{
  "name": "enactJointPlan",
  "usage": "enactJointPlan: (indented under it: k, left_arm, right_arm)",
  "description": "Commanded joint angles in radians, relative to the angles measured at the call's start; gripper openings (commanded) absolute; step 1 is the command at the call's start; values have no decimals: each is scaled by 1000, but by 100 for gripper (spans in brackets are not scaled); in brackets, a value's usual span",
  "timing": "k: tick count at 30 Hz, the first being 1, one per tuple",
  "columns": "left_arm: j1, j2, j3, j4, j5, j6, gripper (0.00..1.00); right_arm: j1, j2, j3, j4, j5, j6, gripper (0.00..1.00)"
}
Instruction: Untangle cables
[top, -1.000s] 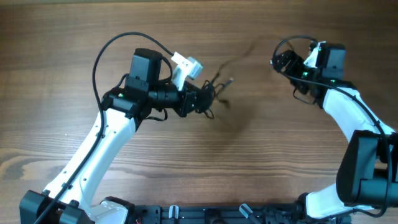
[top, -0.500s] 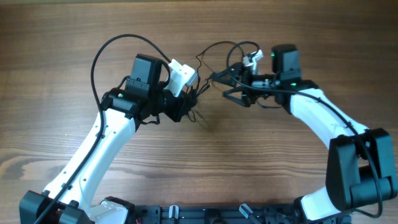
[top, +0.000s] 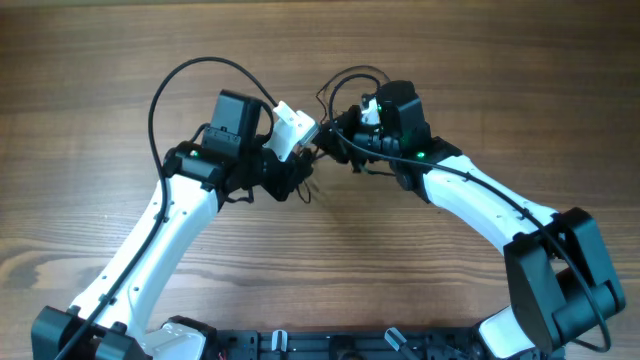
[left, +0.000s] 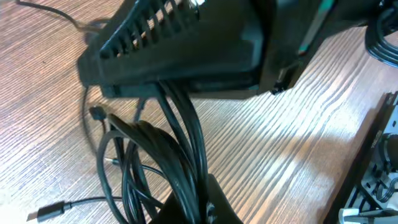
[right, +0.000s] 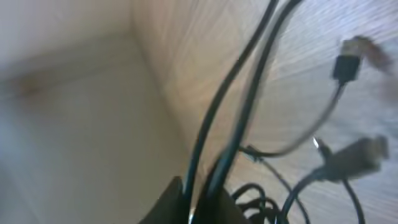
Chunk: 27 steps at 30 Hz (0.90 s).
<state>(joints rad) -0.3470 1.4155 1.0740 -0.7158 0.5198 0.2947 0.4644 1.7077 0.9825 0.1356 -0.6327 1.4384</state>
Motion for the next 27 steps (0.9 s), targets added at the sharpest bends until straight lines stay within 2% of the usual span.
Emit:
enactJointPlan:
  k: [1,3,5,6,8,10,11,12,13,14,16,17,22,27]
  left_arm:
    - [-4,-19,-1,-10,-96,2,7]
    - [3,-19,0,0,-204,-105,9]
    - [27,-19,0,22,-253,-203,10]
    - [46,-19,0,43,-252,-267,13]
    - [109,-18,0,105,-251,-468,24]
    - [164,-19,0,139,-229,-565,35]
    - [193,-19,0,153,-174,-572,36]
    - [210,-18,0,160,-130,-573,43]
    - [220,-18,0,163,-79,-572,64]
    - [221,-18,0,163,-31,-572,75]
    - [218,-18,-6,147,99,-575,84]
    - [218,-12,-14,120,124,-613,89]
    - [204,111,-24,64,231,-781,79]
    - [103,267,-23,122,231,-867,85]
  right_arm:
    - [2,11,6,3,117,-74,4]
    - [-2,11,6,6,102,-146,4]
    - [-8,9,6,7,71,-230,5]
    - [-8,6,6,7,50,-287,5]
    - [-8,-7,6,6,2,-395,4]
    - [-8,-23,6,5,-13,-472,5]
    - [-8,-37,6,5,-14,-521,4]
    - [-8,-45,6,6,-16,-554,4]
    - [-8,-51,6,5,-16,-591,5]
    - [-8,-51,6,5,-16,-602,5]
    - [-8,-51,6,7,-10,-607,5]
    - [-8,-51,6,6,-10,-610,5]
    - [-8,-51,6,6,-11,-628,4]
    - [-8,-51,6,6,-12,-627,5]
